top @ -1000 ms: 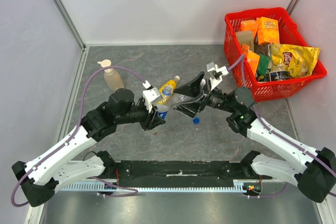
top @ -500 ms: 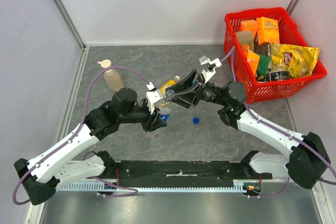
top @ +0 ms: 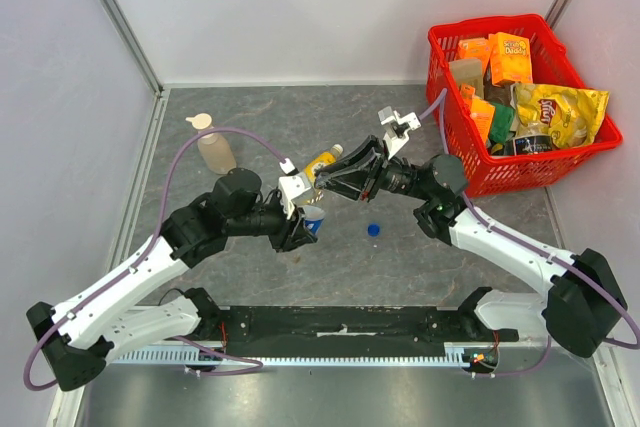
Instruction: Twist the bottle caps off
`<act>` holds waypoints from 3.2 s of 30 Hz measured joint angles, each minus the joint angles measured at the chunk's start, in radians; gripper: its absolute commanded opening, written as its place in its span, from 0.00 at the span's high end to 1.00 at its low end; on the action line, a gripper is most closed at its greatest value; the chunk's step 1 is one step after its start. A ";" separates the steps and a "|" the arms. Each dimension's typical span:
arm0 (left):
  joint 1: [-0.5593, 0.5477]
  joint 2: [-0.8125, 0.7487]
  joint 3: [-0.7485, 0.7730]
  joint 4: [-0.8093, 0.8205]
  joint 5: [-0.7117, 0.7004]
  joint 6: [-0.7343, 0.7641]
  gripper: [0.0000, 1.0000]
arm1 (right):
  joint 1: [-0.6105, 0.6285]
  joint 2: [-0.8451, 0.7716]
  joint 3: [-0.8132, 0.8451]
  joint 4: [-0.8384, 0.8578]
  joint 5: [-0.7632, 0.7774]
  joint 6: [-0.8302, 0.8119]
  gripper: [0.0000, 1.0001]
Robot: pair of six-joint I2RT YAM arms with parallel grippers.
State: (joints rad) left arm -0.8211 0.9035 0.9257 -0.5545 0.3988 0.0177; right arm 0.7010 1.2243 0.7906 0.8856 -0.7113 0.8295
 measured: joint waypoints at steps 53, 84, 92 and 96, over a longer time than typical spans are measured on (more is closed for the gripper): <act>0.000 -0.097 -0.077 0.003 -0.161 0.015 0.11 | -0.013 -0.090 0.072 -0.772 1.014 -0.548 1.00; 0.000 -0.074 -0.077 0.002 -0.153 0.014 0.11 | -0.058 -0.214 -0.162 -0.640 1.073 -0.476 0.25; 0.000 -0.074 -0.077 0.002 -0.156 0.014 0.11 | -0.058 -0.237 -0.156 -0.650 1.039 -0.463 0.02; 0.000 -0.074 -0.077 0.002 -0.188 0.014 0.11 | -0.058 -0.237 -0.108 -0.701 1.011 -0.455 0.02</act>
State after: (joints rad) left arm -0.8211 0.8295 0.8486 -0.5522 0.2108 0.0315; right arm 0.6434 0.9878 0.6827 0.1844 0.2993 0.3748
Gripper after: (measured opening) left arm 0.894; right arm 0.979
